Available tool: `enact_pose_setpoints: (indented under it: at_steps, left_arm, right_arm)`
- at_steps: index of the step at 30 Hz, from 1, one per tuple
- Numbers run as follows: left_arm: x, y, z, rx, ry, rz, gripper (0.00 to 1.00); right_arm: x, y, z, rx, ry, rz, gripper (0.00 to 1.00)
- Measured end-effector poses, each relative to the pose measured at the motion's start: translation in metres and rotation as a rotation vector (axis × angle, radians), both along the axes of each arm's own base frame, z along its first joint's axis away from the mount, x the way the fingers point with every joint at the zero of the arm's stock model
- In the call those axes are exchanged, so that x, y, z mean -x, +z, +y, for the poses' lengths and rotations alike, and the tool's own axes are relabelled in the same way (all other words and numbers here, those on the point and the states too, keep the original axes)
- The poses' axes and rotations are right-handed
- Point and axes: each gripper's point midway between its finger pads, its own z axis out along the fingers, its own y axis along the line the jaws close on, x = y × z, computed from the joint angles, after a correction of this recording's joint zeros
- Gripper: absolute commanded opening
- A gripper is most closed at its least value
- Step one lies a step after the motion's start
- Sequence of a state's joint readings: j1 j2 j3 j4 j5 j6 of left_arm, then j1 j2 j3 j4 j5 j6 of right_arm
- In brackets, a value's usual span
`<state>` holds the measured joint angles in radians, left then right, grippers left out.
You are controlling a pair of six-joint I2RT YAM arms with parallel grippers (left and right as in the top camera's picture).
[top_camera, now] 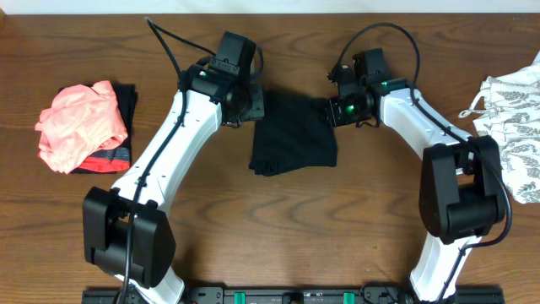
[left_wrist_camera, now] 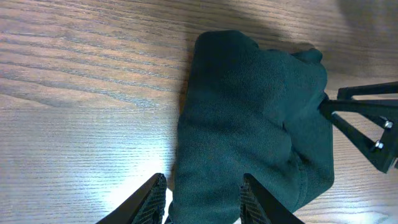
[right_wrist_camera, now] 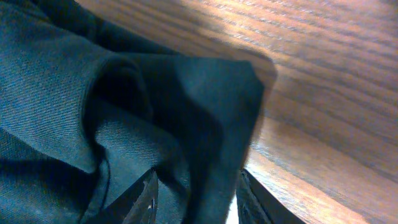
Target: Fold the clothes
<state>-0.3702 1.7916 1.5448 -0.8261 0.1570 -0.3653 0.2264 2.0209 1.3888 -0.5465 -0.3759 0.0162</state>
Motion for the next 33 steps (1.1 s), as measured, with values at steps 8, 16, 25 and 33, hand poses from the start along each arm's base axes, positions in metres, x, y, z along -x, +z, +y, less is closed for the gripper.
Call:
enact_pose_setpoints:
  at_steps: [8,16,25,33]
  left_arm:
    - [0.0,0.0,0.0,0.0,0.0,0.0,0.4]
    - [0.0,0.0,0.0,0.0,0.0,0.0,0.4]
    - [0.0,0.0,0.0,0.0,0.0,0.0,0.4]
    - [0.001,0.0,0.0,-0.001,0.0,0.002,0.4]
  right_arm:
    - [0.007,0.002,0.008,-0.048,0.021,0.027,0.4]
    - [0.011,0.003,0.011,-0.067,0.03,0.044,0.35]
    - [0.01,0.003,0.011,-0.074,0.013,0.052,0.01]
    - [-0.013,0.008,-0.009,-0.088,-0.087,0.005,0.01]
